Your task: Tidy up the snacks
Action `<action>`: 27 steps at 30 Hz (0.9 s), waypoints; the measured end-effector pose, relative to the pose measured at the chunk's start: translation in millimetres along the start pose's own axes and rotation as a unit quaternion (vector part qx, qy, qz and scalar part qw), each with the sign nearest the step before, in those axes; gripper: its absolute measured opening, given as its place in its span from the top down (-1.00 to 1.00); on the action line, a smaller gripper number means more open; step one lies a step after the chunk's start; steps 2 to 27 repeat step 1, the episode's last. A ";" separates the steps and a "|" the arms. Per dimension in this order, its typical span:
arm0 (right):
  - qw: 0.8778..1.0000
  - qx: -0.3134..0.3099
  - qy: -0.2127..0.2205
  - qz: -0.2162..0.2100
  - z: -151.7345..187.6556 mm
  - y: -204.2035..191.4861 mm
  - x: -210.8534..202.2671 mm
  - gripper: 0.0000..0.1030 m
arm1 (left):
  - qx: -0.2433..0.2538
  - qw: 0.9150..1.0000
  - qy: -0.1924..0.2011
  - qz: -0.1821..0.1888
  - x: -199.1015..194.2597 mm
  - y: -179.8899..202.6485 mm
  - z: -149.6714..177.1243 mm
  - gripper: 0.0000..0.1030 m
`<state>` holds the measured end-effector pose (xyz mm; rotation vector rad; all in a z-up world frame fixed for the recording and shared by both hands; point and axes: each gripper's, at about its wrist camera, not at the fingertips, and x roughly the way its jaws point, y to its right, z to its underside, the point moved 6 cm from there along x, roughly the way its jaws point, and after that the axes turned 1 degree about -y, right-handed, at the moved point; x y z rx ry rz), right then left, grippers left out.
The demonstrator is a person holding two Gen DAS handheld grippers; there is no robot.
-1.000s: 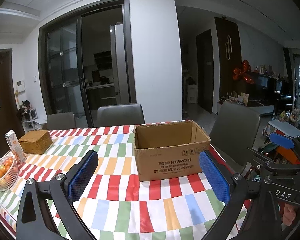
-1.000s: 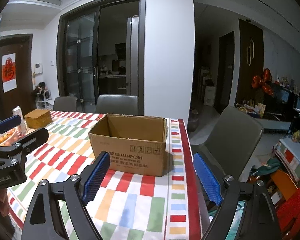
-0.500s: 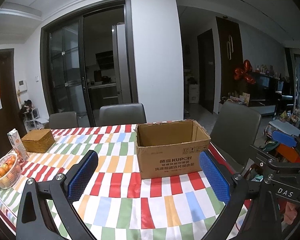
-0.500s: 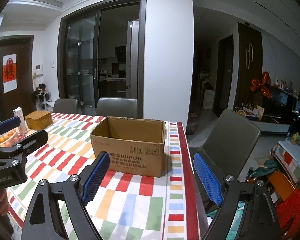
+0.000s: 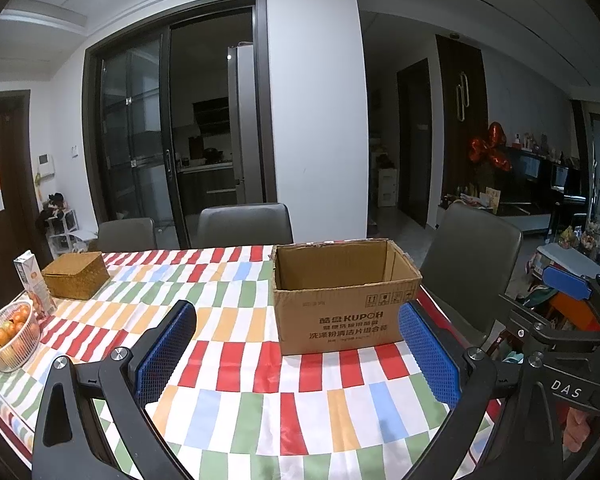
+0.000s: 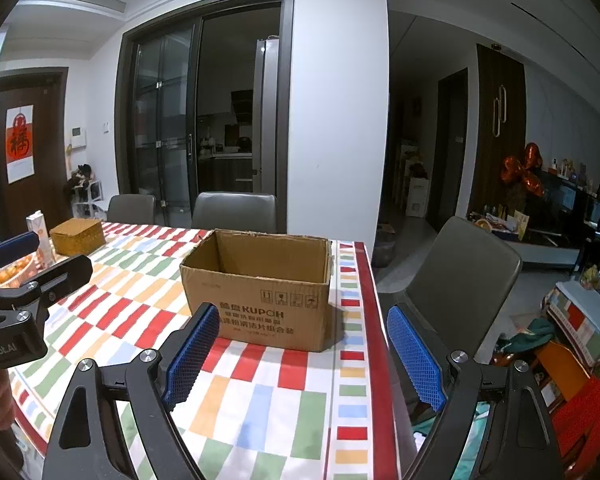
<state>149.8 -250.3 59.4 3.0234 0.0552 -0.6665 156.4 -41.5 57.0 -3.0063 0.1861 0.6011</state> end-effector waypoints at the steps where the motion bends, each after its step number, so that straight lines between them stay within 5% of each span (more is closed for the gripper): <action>1: 1.000 0.000 0.000 -0.001 0.1 0.0 -0.1 -0.68 | 0.000 1.000 0.000 -0.001 -0.3 0.6 0.1 -1.00; 27: 1.000 0.000 0.000 -0.001 0.1 0.0 -0.1 -0.68 | 0.000 1.000 0.000 -0.001 -0.3 0.6 0.1 -1.00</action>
